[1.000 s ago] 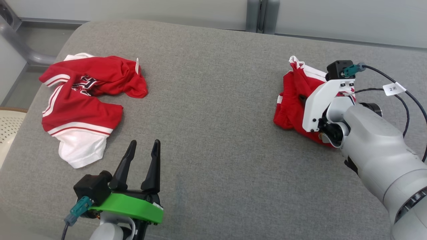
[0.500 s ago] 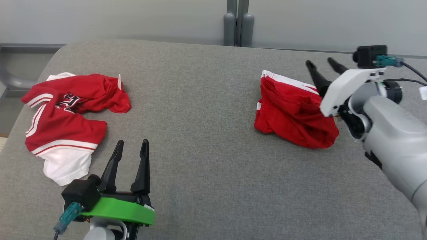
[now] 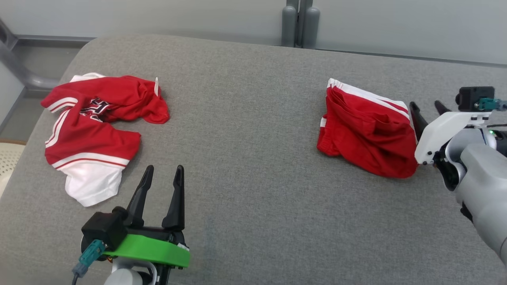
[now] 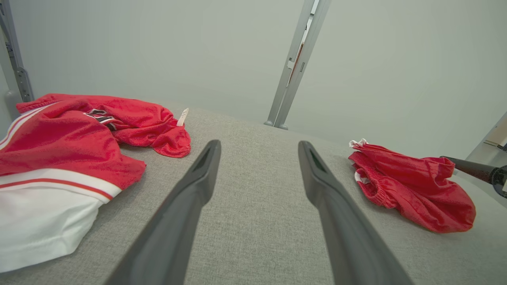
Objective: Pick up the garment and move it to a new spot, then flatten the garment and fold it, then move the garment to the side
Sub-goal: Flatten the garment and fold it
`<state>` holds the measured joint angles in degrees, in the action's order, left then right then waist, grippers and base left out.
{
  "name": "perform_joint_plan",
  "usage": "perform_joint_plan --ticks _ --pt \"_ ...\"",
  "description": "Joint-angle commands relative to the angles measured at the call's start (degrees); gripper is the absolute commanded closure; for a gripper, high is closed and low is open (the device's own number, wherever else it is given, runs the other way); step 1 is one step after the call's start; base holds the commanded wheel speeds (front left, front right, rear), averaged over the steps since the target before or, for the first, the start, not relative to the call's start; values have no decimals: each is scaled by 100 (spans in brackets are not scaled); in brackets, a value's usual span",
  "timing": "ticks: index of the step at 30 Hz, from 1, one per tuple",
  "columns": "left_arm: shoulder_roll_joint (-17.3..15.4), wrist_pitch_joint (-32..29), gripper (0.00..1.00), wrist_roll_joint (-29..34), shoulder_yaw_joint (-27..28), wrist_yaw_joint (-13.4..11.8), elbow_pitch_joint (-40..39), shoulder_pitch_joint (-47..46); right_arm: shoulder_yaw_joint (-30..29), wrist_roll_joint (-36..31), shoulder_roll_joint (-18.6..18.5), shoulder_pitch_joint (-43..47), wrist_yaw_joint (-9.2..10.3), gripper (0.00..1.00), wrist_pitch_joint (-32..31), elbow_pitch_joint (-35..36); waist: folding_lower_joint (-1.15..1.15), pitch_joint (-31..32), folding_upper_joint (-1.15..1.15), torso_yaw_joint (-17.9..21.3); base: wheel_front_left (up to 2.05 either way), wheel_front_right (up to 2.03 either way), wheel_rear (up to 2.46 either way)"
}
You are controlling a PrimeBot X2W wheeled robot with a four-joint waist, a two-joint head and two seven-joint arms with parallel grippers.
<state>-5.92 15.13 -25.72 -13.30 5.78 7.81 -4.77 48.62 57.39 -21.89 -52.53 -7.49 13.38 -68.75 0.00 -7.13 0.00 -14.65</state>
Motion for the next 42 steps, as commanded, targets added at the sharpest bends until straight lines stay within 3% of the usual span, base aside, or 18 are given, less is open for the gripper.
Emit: perform_joint_plan --ticks 1,9,17,20,25,26,27,28,29,35,42 --pt "24 1 0 20 21 29 28 -118 18 45 76 116 0 100 -44 -51 0 -89 0 -195 0 0 0" --pt "44 1 0 81 110 75 138 -38 223 146 667 510 0 100 -280 244 0 -1 0 -359 0 0 0" --pt "48 1 0 166 149 100 175 10 479 247 1295 774 1 100 -182 719 0 171 0 -167 0 0 0" --pt "19 1 0 199 200 98 148 51 509 212 1286 765 1 100 14 978 0 274 0 -29 0 0 0" --pt "-31 1 0 257 306 66 89 137 365 -9 969 726 1 100 177 1512 0 445 0 247 0 0 0" --pt "-45 1 0 272 342 44 61 164 200 -101 863 687 1 93 184 1711 0 484 0 329 0 0 0" --pt "-60 1 0 284 377 28 37 184 23 -236 757 695 1 66 181 1904 0 509 0 404 0 0 0" --pt "-75 1 0 289 403 19 14 206 -134 -405 662 730 1 54 181 2072 0 531 0 475 0 0 0" --pt "-94 1 0 307 443 6 -19 222 -369 -589 565 824 1 0 182 2314 0 556 0 557 0 0 0" --pt "-192 1 0 345 675 -89 -155 294 -1574 -1703 277 1471 1 0 181 3393 0 661 0 992 0 0 0" --pt "-276 1 0 450 829 -158 -176 337 -2845 -2713 389 2485 1 0 183 4267 0 719 0 1350 0 0 0"
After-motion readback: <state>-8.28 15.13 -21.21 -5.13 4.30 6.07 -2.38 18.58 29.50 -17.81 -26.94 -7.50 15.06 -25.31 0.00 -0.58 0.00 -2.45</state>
